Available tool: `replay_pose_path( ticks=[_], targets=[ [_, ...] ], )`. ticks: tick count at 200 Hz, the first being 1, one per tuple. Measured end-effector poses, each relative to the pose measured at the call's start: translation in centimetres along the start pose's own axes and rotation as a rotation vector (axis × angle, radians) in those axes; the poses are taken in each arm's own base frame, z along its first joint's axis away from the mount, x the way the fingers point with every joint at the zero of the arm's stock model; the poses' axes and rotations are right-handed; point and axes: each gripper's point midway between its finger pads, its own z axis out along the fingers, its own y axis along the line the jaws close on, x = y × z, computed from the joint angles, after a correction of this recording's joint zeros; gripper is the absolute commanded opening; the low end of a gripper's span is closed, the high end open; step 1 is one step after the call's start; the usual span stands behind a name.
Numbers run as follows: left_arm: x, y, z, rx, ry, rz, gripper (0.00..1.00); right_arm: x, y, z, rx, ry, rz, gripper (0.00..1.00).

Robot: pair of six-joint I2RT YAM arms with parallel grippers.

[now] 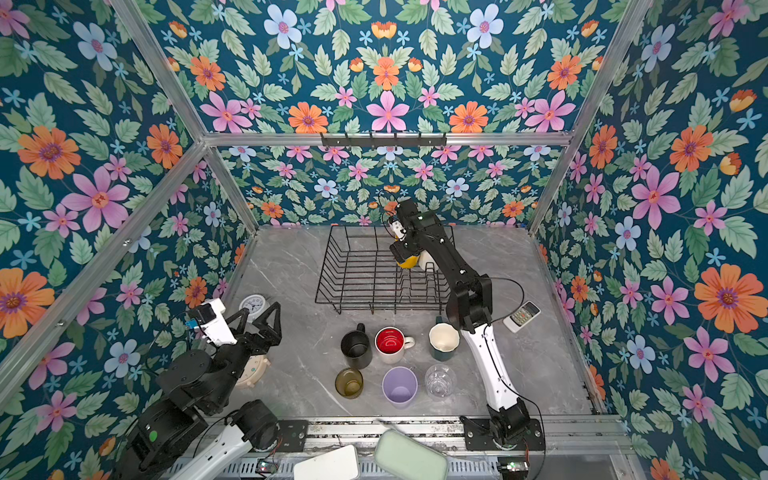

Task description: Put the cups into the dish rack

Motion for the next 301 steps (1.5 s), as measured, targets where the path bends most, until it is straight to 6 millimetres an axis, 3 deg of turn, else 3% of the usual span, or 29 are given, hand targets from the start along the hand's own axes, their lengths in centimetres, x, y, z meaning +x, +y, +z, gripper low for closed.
replay_pose_path(
  ticks=[120, 169, 252, 301],
  targets=[
    [0.4, 0.1, 0.1, -0.003, 0.006, 0.000, 1.00, -0.1, 0.4, 1.9, 0.002, 0.000, -0.019, 0.00],
    [0.4, 0.1, 0.2, -0.003, 0.007, -0.007, 1.00, 0.0, 0.4, 2.4, 0.001, 0.004, -0.019, 0.22],
    [0.3, 0.1, 0.0, -0.001, 0.002, -0.016, 1.00, 0.1, 0.6, 3.2, 0.013, 0.004, -0.054, 0.48],
    [0.3, 0.1, 0.0, -0.001, 0.002, -0.017, 1.00, 0.2, 0.7, 3.3, 0.039, 0.007, -0.091, 0.43]
  ],
)
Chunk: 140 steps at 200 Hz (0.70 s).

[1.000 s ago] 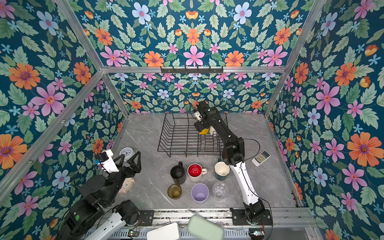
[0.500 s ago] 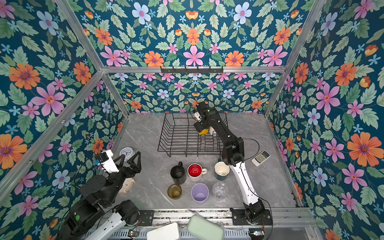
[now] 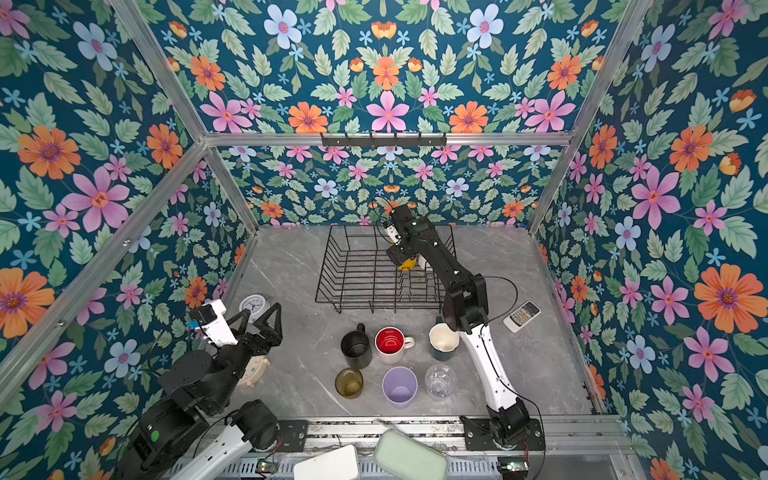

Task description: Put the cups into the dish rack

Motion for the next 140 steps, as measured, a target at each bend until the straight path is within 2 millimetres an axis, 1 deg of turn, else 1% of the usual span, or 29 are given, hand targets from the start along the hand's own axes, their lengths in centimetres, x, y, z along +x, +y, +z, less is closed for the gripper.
replay_pose_path(
  ticks=[40, 94, 140],
  targets=[
    [-0.13, -0.04, -0.08, 0.002, -0.001, -0.001, 1.00, -0.14, -0.02, -0.30, 0.001, -0.013, -0.041, 0.39],
    [-0.39, -0.11, -0.24, 0.006, -0.004, -0.004, 1.00, -0.11, 0.12, -0.49, -0.007, -0.028, -0.130, 0.38],
    [-0.54, -0.14, -0.32, 0.008, -0.008, -0.007, 1.00, -0.03, 0.17, -0.45, -0.016, -0.034, -0.173, 0.44]
  ],
)
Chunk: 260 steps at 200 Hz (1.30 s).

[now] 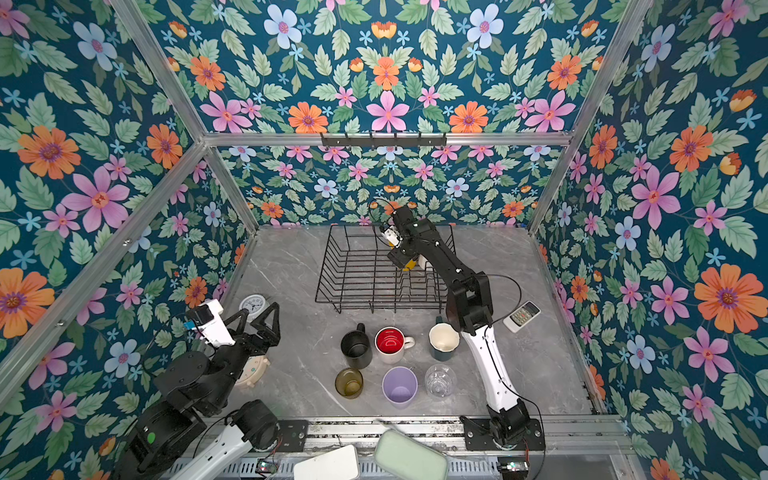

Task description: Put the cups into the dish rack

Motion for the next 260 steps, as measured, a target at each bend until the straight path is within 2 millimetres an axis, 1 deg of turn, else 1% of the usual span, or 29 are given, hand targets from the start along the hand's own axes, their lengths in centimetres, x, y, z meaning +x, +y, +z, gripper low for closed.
replay_pose_path(
  ticks=[52, 86, 131, 162, 183, 260],
  targets=[
    [-0.35, -0.12, -0.17, 0.006, -0.006, -0.008, 1.00, 0.30, 0.09, 0.33, -0.015, 0.003, -0.005, 0.52],
    [-0.36, -0.14, -0.19, 0.008, -0.006, -0.009, 1.00, 0.43, 0.19, 0.66, -0.020, 0.008, -0.006, 0.64],
    [-0.42, -0.17, -0.20, 0.009, -0.007, -0.010, 1.00, 0.54, 0.24, 0.83, -0.021, 0.011, -0.006, 0.74],
    [-0.41, -0.17, -0.20, 0.008, -0.007, -0.010, 1.00, 0.40, 0.15, 0.54, -0.018, 0.006, -0.005, 0.77],
    [-0.41, -0.17, -0.20, 0.009, -0.007, -0.010, 1.00, 0.34, 0.12, 0.41, -0.017, 0.003, -0.003, 0.82],
    [-0.44, -0.27, -0.28, 0.016, -0.007, -0.012, 1.00, 0.45, -0.05, 0.31, -0.003, 0.008, -0.008, 0.86]
  ],
)
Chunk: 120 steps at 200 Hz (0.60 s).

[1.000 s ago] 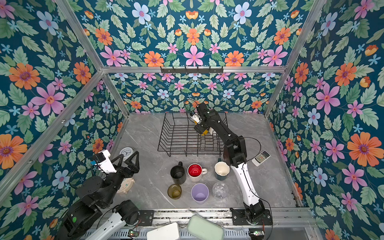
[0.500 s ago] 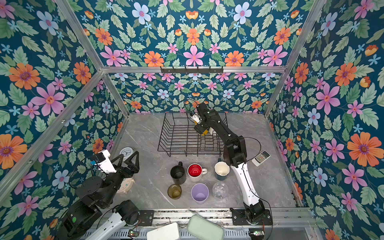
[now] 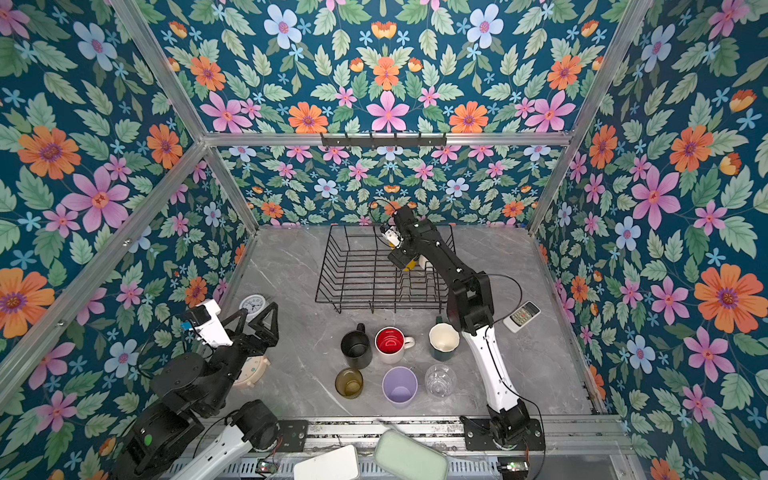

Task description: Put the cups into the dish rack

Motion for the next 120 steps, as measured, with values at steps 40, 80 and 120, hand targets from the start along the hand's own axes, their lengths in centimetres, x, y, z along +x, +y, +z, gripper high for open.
replay_pose_path(
  ticks=[40, 80, 120],
  targets=[
    [-0.10, 0.01, -0.12, 0.003, -0.004, -0.006, 1.00, -0.09, -0.09, -0.20, 0.004, -0.004, 0.001, 0.84],
    [-0.09, -0.04, -0.14, 0.007, -0.004, -0.007, 1.00, -0.24, -0.06, -0.46, 0.006, -0.007, 0.001, 0.76],
    [-0.22, -0.06, -0.28, 0.011, -0.007, -0.010, 1.00, -0.35, -0.08, -0.80, 0.009, -0.008, 0.003, 0.49]
  ],
)
